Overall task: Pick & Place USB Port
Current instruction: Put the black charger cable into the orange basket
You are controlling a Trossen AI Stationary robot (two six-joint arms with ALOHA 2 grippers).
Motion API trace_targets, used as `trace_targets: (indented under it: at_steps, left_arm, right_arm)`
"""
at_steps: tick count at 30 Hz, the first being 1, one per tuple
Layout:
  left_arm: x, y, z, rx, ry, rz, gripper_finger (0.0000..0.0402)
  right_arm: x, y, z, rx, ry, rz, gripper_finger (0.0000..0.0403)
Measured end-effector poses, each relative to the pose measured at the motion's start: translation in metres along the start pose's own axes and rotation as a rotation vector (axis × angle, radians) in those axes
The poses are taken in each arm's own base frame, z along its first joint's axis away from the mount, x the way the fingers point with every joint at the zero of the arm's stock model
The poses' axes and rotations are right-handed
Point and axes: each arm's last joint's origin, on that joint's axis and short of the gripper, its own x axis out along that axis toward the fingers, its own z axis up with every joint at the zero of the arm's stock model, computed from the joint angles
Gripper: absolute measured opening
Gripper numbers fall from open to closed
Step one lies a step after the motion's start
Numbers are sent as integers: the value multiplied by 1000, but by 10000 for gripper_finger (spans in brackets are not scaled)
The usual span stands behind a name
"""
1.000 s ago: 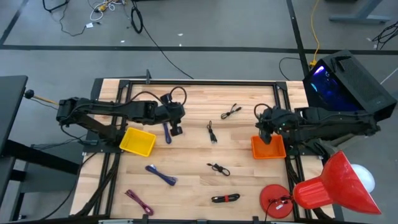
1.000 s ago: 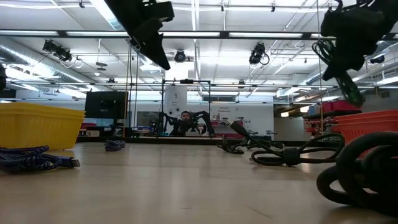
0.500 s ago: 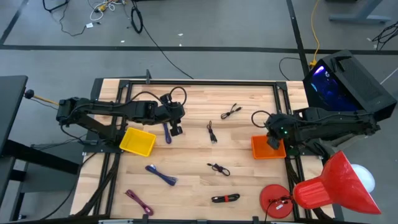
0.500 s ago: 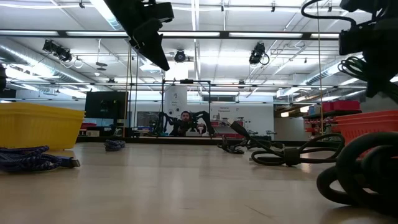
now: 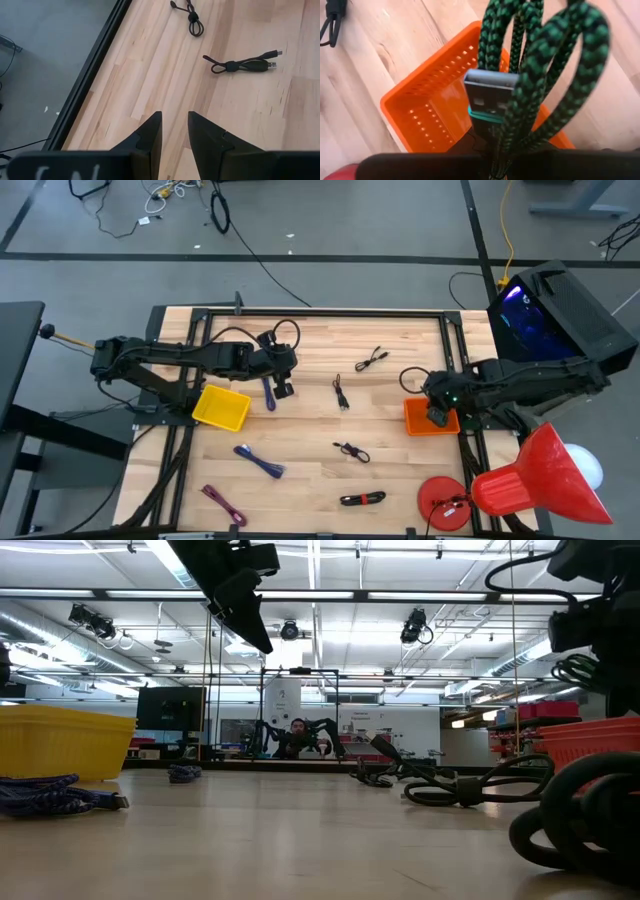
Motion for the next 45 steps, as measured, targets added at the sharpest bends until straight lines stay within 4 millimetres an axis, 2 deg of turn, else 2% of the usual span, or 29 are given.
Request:
trace_targets:
  at_steps: [27, 36, 45]
  left_arm:
    - [0, 0, 0, 0, 0, -1, 99]
    - [0, 0, 0, 0, 1, -1, 99]
    - [0, 0, 0, 1, 1, -1, 99]
  right_arm:
    - [10, 8, 0, 4, 51, -62, 20]
    - [11, 13, 1, 0, 25, -55, 97]
    - [11, 14, 6, -31, -92, -105, 142]
